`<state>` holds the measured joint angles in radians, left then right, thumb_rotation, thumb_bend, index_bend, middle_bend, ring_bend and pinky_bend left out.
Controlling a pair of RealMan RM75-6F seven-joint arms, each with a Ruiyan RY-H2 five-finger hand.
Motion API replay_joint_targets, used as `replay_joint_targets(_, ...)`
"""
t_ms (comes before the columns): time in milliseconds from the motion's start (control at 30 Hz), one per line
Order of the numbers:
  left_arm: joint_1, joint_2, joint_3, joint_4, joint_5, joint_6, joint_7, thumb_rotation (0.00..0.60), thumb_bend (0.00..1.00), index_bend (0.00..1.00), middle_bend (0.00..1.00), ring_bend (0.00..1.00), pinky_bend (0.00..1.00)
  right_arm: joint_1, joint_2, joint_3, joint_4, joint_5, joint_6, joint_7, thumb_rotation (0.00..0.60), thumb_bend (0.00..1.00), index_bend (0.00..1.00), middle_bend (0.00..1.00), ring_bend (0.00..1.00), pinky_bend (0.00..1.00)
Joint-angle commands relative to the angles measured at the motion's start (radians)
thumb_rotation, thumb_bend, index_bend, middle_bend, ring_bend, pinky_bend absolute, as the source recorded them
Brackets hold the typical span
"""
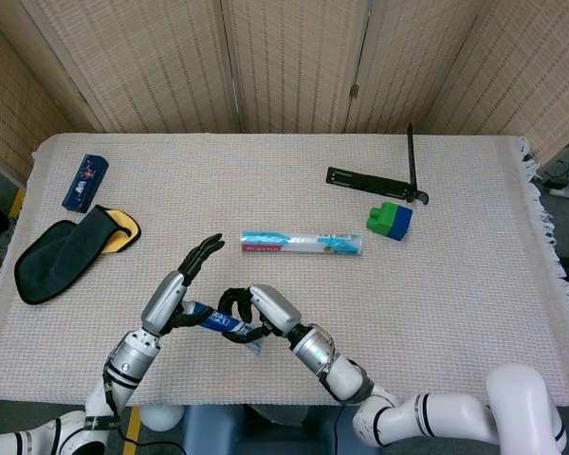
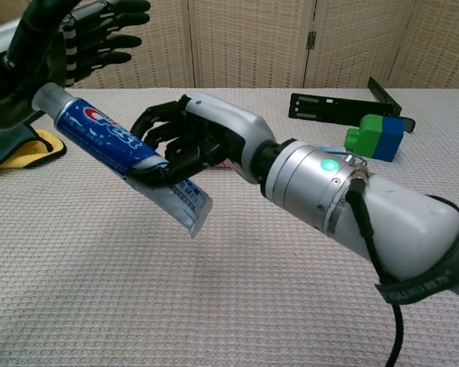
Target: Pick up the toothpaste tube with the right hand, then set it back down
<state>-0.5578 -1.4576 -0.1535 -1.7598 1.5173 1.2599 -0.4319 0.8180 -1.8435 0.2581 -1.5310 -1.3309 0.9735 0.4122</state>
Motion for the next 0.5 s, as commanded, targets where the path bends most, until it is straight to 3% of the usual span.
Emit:
replay_joint_targets(33,0.0,-0.004,-0.002,-0.007,-0.008,-0.004,-0.02,0.081,0.12,0.01,0.0,0.0,0.0,-0.002,-0.005,0.0,0.007,-0.008,0.005,0.005,0.6,0.48,0.75,0.65,0.72,0.63)
replay_joint_targets(500,0.0,0.029,-0.006,-0.014,-0.012,-0.022,-0.089,0.082,0.12,0.0,0.0,0.0,0.0,-0.012,0.017,-0.018,0.024,-0.049,0.003,0.033,0.6,0.48,0.75,0.65,0.72,0.63)
